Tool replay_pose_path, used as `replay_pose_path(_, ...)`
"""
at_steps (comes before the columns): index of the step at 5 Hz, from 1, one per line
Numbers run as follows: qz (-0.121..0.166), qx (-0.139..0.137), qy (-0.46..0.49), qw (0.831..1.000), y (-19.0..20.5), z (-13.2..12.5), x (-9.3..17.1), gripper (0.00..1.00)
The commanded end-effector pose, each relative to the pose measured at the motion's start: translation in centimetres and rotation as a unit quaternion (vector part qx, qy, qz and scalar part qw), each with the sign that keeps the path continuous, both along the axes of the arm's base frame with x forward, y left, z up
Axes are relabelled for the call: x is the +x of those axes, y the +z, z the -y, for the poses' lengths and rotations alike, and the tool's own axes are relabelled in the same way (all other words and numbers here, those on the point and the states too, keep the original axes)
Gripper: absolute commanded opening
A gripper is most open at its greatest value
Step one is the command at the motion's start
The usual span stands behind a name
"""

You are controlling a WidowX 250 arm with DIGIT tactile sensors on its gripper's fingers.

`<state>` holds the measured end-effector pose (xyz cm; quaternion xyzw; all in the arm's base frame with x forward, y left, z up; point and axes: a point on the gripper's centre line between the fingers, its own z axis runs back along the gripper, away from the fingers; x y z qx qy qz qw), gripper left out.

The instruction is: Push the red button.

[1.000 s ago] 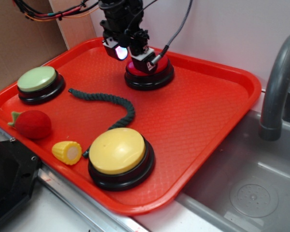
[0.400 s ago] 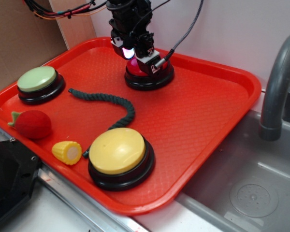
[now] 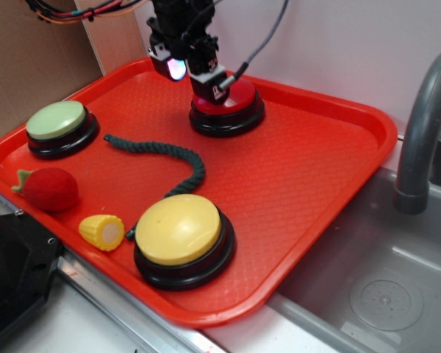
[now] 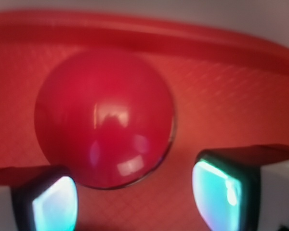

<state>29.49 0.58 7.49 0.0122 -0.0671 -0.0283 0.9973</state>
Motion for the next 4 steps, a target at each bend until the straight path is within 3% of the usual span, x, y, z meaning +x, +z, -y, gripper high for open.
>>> replay_pose_path(1, 0.059, 0.011, 0.011, 0.998, 5.2, -0.5, 0.6, 1.00)
replay_pose_path(4, 0.082, 0.005, 0.018, 0.996, 7.5, -0.6, 0.2, 1.00)
